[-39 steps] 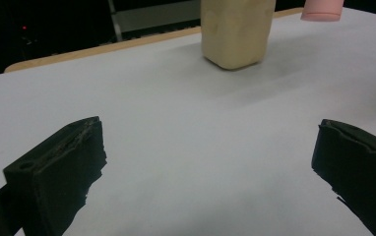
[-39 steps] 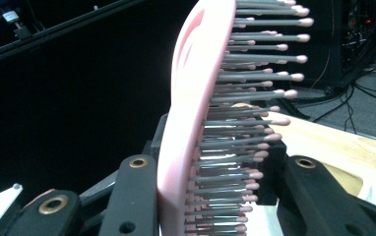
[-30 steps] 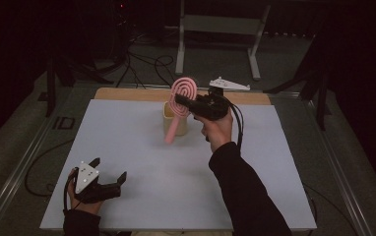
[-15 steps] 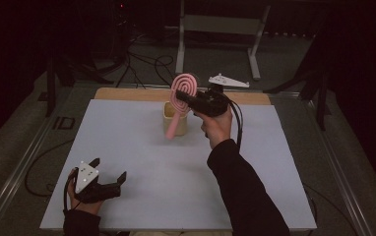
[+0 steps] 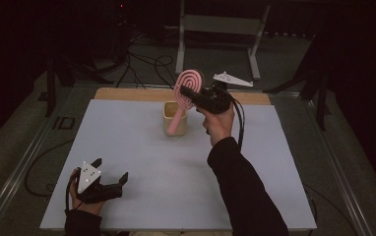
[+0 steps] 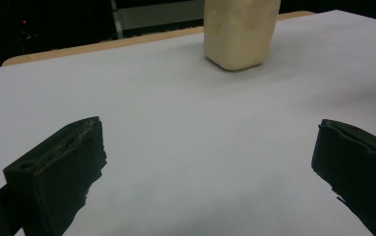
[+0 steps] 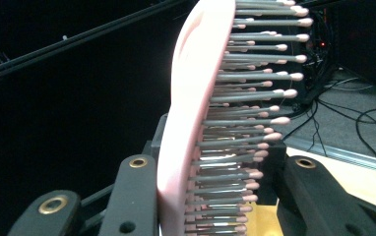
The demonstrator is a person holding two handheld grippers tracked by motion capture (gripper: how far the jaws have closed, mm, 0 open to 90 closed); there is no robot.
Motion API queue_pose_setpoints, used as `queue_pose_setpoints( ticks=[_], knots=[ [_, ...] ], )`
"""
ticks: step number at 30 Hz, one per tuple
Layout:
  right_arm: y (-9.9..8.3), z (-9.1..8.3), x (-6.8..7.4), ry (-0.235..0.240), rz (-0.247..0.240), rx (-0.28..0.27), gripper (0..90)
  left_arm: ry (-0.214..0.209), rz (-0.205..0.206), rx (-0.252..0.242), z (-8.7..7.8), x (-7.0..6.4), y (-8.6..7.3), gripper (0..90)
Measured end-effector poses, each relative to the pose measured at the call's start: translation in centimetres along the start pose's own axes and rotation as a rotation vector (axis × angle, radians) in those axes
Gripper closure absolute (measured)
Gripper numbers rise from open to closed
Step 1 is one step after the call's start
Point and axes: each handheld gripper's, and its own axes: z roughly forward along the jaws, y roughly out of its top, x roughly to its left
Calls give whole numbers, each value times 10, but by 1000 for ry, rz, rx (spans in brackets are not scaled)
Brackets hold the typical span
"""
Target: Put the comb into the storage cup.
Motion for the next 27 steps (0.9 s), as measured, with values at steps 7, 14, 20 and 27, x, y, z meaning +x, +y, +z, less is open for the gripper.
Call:
queue_pose_setpoints(
  ticks=[7, 14, 20, 27],
  knots=[
    [3, -2, -4, -21, 12, -20, 639, 1, 6, -4, 0, -2, 0, 3],
    [7, -2, -4, -48, 7, -24, 638, 2, 8, -4, 0, -3, 0, 3],
    [9, -1, -5, -62, 10, -35, 639, 0, 10, -3, 0, -3, 0, 3],
    [10, -1, -7, -85, 7, -39, 638, 1, 12, -3, 0, -3, 0, 3]
  ],
)
